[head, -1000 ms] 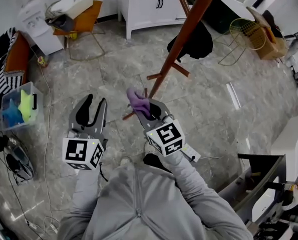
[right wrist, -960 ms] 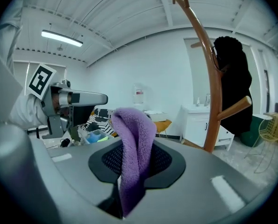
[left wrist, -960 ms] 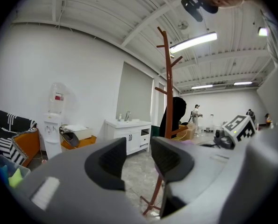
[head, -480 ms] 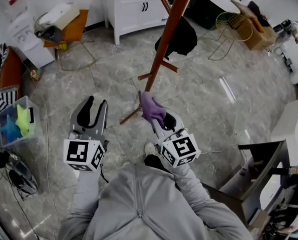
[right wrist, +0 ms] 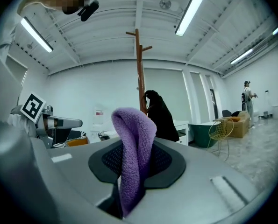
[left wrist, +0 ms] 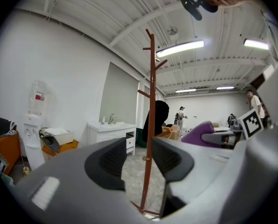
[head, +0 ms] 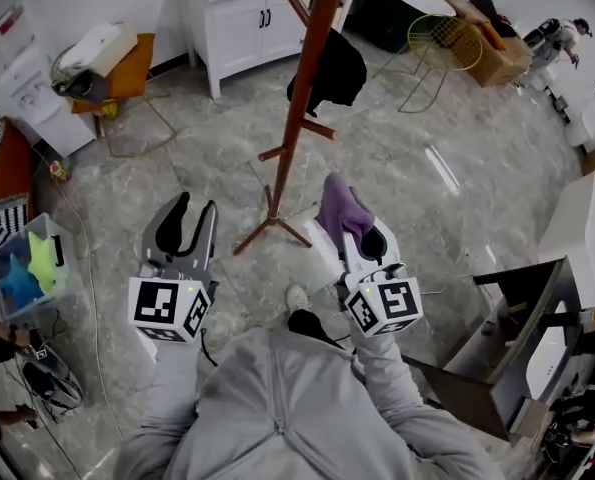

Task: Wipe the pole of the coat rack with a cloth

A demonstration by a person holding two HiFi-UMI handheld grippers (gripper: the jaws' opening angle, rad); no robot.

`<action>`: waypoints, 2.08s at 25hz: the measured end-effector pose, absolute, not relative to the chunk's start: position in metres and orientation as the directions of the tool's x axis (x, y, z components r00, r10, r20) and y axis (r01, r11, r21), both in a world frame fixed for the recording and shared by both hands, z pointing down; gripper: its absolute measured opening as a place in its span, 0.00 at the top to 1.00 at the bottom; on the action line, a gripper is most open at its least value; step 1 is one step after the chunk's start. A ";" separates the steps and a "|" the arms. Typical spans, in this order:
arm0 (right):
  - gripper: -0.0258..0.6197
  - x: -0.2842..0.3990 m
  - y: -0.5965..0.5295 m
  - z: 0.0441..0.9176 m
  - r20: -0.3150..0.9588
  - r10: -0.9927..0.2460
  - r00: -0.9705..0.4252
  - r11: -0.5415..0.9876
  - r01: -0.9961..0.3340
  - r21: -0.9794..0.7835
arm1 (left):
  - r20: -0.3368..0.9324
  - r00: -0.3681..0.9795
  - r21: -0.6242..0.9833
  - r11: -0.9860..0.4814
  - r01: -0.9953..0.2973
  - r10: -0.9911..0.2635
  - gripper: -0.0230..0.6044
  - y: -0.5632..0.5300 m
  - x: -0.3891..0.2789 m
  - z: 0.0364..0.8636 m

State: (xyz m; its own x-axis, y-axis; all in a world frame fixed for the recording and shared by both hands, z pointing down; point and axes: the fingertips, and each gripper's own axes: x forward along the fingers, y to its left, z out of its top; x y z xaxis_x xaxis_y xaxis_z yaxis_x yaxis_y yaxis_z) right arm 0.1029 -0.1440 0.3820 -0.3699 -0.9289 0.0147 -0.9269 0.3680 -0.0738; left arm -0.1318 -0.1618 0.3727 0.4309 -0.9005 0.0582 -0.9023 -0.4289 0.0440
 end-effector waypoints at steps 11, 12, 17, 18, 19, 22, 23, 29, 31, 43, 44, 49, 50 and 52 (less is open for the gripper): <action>0.84 0.136 -0.130 0.370 -0.020 -0.960 -0.278 0.279 -0.958 -0.068 | 0.051 0.472 0.023 -0.471 -0.882 -0.880 0.69 -0.157 -0.116 0.366; 0.84 0.138 -0.129 0.370 -0.021 -0.962 -0.274 0.274 -0.959 -0.068 | 0.052 0.474 0.023 -0.473 -0.881 -0.879 0.69 -0.157 -0.115 0.366; 0.84 0.144 -0.129 0.369 -0.020 -0.966 -0.259 0.260 -0.964 -0.058 | 0.050 0.480 0.024 -0.480 -0.877 -0.876 0.69 -0.158 -0.109 0.367; 0.84 0.145 -0.129 0.369 -0.019 -0.966 -0.259 0.260 -0.964 -0.055 | 0.049 0.481 0.025 -0.481 -0.877 -0.875 0.69 -0.158 -0.108 0.367; 0.84 0.145 -0.130 0.370 -0.018 -0.966 -0.258 0.259 -0.965 -0.052 | 0.048 0.482 0.026 -0.481 -0.876 -0.875 0.69 -0.159 -0.108 0.367; 0.84 0.145 -0.131 0.370 -0.013 -0.967 -0.256 0.256 -0.966 -0.037 | 0.047 0.483 0.028 -0.482 -0.876 -0.874 0.69 -0.160 -0.107 0.368; 0.84 0.145 -0.131 0.370 -0.011 -0.967 -0.256 0.256 -0.966 -0.031 | 0.047 0.483 0.028 -0.482 -0.876 -0.874 0.69 -0.161 -0.107 0.368; 0.84 0.143 -0.133 0.372 0.003 -0.964 -0.267 0.267 -0.964 -0.014 | 0.047 0.479 0.027 -0.479 -0.878 -0.876 0.69 -0.162 -0.106 0.367; 0.84 0.142 -0.133 0.373 0.003 -0.962 -0.273 0.273 -0.962 -0.014 | 0.047 0.477 0.027 -0.477 -0.879 -0.877 0.69 -0.162 -0.106 0.367; 0.84 0.138 -0.131 0.377 0.013 -0.956 -0.293 0.292 -0.956 -0.017 | 0.046 0.474 0.032 -0.473 -0.880 -0.879 0.69 -0.160 -0.104 0.369; 0.84 0.138 -0.130 0.378 0.013 -0.956 -0.293 0.293 -0.956 -0.017 | 0.046 0.475 0.032 -0.473 -0.880 -0.879 0.69 -0.160 -0.104 0.369; 0.84 0.139 -0.127 0.379 0.014 -0.956 -0.292 0.292 -0.956 -0.021 | 0.043 0.478 0.032 -0.476 -0.879 -0.878 0.69 -0.158 -0.102 0.369; 0.84 0.139 -0.127 0.379 0.014 -0.956 -0.292 0.292 -0.956 -0.021 | 0.043 0.478 0.033 -0.477 -0.878 -0.877 0.69 -0.158 -0.101 0.369; 0.84 0.140 -0.125 0.379 0.016 -0.956 -0.293 0.292 -0.956 -0.021 | 0.041 0.480 0.033 -0.479 -0.877 -0.876 0.69 -0.157 -0.099 0.368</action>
